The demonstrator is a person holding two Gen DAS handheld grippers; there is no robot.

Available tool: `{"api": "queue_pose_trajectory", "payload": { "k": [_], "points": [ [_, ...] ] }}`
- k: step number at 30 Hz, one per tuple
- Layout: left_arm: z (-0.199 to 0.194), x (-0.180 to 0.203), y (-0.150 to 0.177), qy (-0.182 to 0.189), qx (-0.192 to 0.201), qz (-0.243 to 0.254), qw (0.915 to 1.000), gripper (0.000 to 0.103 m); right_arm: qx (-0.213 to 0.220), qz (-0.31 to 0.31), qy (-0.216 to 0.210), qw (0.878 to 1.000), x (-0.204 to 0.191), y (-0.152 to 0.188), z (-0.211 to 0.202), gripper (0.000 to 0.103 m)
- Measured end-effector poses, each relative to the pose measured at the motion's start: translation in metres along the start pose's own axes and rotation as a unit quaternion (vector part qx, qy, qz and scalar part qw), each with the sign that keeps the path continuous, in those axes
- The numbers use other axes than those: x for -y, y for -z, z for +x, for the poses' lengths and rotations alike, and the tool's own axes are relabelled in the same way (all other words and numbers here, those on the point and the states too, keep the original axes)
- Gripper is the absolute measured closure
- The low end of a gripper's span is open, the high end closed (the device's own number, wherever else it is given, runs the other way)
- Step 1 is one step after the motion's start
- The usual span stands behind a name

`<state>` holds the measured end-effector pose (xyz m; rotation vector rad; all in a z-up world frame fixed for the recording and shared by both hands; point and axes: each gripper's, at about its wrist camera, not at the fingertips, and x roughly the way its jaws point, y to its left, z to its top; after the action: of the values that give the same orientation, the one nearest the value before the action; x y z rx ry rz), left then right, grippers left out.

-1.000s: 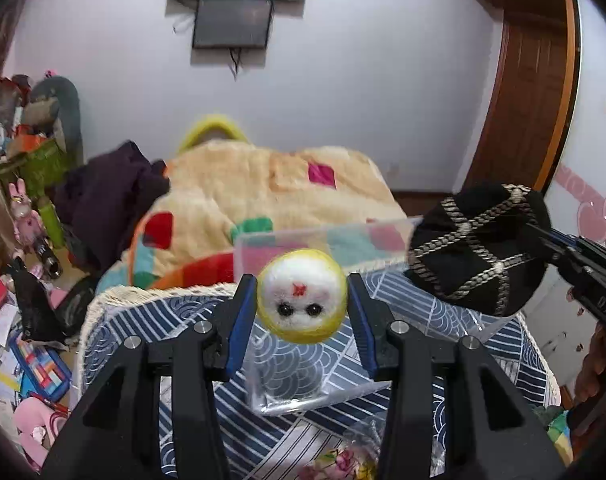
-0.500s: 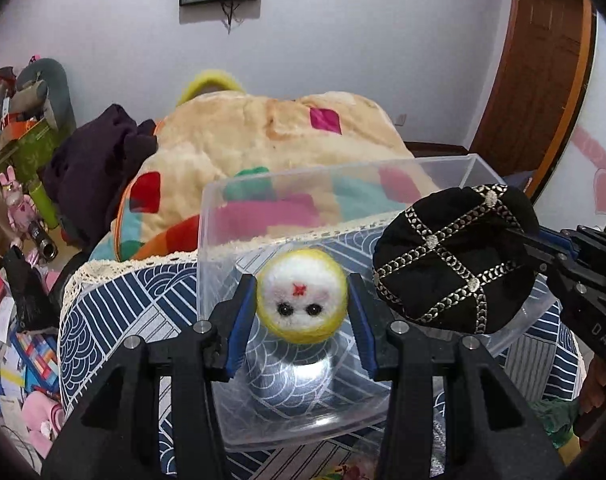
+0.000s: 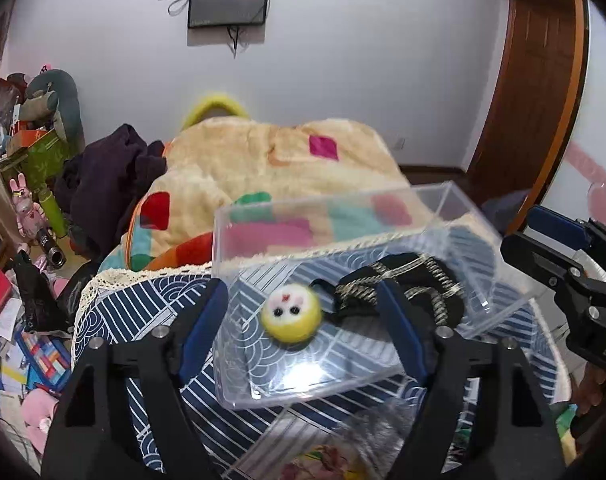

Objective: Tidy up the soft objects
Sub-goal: 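Lower the felt ball into the clear box with the left tool while the right tool drops the pouch in, then grasp the silver mesh bag with the left tool while the right tool grasps the green knitted glove, then release the silver mesh bag into the box with the left tool while the right tool drops the glove in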

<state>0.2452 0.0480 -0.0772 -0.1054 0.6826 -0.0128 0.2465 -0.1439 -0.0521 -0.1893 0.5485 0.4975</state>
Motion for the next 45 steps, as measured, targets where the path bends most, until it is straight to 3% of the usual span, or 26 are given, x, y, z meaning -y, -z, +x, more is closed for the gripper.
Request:
{"api": "queue_pose_trajectory", "payload": {
  "k": [5,9,15,21,26,36,38,41,45],
  "points": [
    [-0.036,0.008,-0.005,-0.004,0.044,0.015,0.9989,0.014,0.042,-0.001,-0.003,0.999,-0.001,-0.006,-0.035,0.036],
    [-0.064,0.013,-0.004,0.000,0.074,0.021,0.9970,0.004,0.072,0.005,-0.011,0.997,0.000,-0.004,-0.064,0.033],
    [-0.093,0.020,0.008,0.014,0.088,0.029,0.9956,0.000,0.084,-0.005,-0.004,0.996,-0.005,0.014,-0.088,0.024],
    [-0.091,0.028,0.037,0.025,0.056,0.045,0.9971,0.000,0.067,-0.020,0.017,0.997,-0.009,0.046,-0.095,0.019],
    [-0.073,0.035,0.066,0.046,0.010,0.047,0.9978,0.000,0.021,-0.012,0.008,1.000,-0.012,0.076,-0.081,0.019],
    [-0.022,0.046,0.098,0.041,-0.048,0.041,0.9972,0.000,-0.073,0.053,-0.014,0.996,0.005,0.121,-0.032,0.020],
    [-0.014,0.042,0.098,0.037,-0.051,0.034,0.9974,0.004,-0.083,0.062,-0.025,0.994,0.007,0.125,-0.026,0.032],
    [-0.005,0.041,0.099,0.048,-0.065,0.027,0.9964,0.021,-0.088,0.071,-0.048,0.992,0.006,0.129,-0.024,0.052],
    [0.004,0.036,0.102,0.069,-0.084,0.013,0.9940,0.036,-0.082,0.072,-0.053,0.993,0.000,0.130,-0.034,0.066]
  ]
}}
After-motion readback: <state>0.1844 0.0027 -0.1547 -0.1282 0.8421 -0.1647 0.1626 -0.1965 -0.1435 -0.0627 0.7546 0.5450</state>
